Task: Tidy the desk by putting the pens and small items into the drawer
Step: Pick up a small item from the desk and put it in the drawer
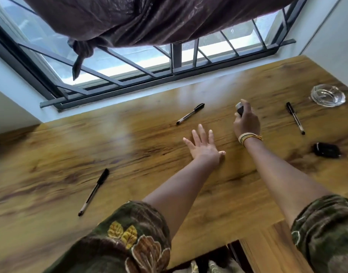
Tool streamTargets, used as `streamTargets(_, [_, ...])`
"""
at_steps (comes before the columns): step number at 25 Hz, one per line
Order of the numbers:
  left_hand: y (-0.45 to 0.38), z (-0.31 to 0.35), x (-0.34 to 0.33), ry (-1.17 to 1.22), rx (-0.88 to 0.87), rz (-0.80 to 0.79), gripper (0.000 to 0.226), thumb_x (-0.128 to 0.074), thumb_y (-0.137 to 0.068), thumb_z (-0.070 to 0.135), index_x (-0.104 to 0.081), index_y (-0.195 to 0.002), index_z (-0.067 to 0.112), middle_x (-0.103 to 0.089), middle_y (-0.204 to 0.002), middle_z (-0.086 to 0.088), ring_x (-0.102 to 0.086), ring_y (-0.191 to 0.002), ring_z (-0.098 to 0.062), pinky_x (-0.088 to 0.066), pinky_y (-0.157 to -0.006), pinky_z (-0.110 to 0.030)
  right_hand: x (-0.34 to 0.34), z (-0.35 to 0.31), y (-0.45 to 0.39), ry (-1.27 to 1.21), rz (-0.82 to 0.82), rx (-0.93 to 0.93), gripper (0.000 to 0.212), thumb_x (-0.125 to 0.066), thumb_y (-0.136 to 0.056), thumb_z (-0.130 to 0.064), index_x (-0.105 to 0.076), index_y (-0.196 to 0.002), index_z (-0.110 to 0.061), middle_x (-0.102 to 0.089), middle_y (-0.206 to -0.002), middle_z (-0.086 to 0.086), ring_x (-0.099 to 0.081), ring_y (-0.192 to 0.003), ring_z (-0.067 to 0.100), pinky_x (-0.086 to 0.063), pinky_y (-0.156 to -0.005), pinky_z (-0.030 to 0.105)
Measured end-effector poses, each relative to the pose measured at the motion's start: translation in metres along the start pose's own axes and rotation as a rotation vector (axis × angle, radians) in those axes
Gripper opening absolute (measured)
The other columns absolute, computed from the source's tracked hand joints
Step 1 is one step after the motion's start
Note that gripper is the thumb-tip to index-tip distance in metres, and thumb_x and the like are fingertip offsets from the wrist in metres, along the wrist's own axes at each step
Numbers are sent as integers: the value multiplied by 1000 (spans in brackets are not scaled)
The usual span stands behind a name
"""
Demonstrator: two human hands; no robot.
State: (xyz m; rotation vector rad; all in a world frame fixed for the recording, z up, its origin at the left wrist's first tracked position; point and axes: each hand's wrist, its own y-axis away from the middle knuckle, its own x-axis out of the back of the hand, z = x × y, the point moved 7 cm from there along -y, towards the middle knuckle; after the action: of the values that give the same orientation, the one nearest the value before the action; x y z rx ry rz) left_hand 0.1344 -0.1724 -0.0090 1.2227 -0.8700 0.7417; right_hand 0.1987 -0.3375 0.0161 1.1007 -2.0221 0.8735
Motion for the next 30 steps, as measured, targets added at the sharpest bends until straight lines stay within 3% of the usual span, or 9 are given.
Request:
streamTargets(3, [48,15,-11,-64,-183,294,66,-51,-92,41,-27,-147,16,31,-154,-17,24,-144,-37,8,-109,-66,17,8,41,-154,63,-96,46,-51,-91,-8,-48,-136,-13,-59,-130,17,-56,-114,39,-44,-91,40])
streamTargets(6, [93,15,-42,60,-268,285,62,-55,-90,41,-34,-142,15,28,-155,-14,22,-145,-35,7,-112,-63,31,19,81,-299,66,-199,46,-47,-91,-3,-50,-136,-9,-57,-134,15,-53,-122,33,-38,-100,33])
streamTargets(10, [131,11,-89,100,-302,153,73,-44,-94,51,-16,-152,18,26,-157,-10,21,-146,-31,9,-113,-60,50,22,126,-366,49,-175,38,-48,-89,-4,-59,-124,-9,-65,-122,10,-57,-115,28,-41,-98,27])
streamTargets(14, [159,2,-120,11,-264,111,68,-21,-98,55,9,-153,28,22,-160,-2,24,-146,-22,16,-114,-55,68,19,157,-405,17,-132,31,-58,-85,-15,-68,-115,-13,-71,-110,10,-66,-100,24,-51,-91,33])
streamTargets(18, [183,-10,-129,46,-181,129,63,-14,-97,57,10,-151,36,22,-160,6,23,-146,-16,14,-116,-54,80,38,195,-611,-30,-269,27,-72,-75,-29,-74,-96,-12,-75,-89,11,-71,-82,25,-58,-76,38])
streamTargets(21, [206,-7,-141,99,-85,139,61,-13,-98,55,12,-151,37,25,-159,6,26,-145,-18,14,-116,-54,94,66,236,-706,-58,-377,33,-79,-68,-41,-74,-85,-14,-74,-80,5,-70,-73,21,-58,-67,33])
streamTargets(25, [227,0,-153,36,-27,118,68,-24,-99,53,18,-150,35,31,-157,3,28,-144,-23,12,-116,-57,118,109,290,-800,-16,-419,20,-77,-69,-37,-67,-71,-19,-69,-66,4,-62,-55,20,-53,-53,34])
streamTargets(28, [230,0,-153,-6,-1,74,74,-31,-98,52,21,-149,35,35,-155,2,31,-143,-26,10,-114,-62,127,149,325,-720,129,-570,15,-66,-72,-25,-69,-78,-13,-72,-82,11,-68,-74,31,-57,-70,48])
streamTargets(30, [229,1,-153,-38,29,35,78,-35,-97,51,24,-147,36,38,-153,1,32,-141,-27,11,-112,-64,117,171,341,-652,121,-683,18,-64,-74,-22,-72,-87,-11,-73,-93,12,-68,-86,31,-55,-82,47])
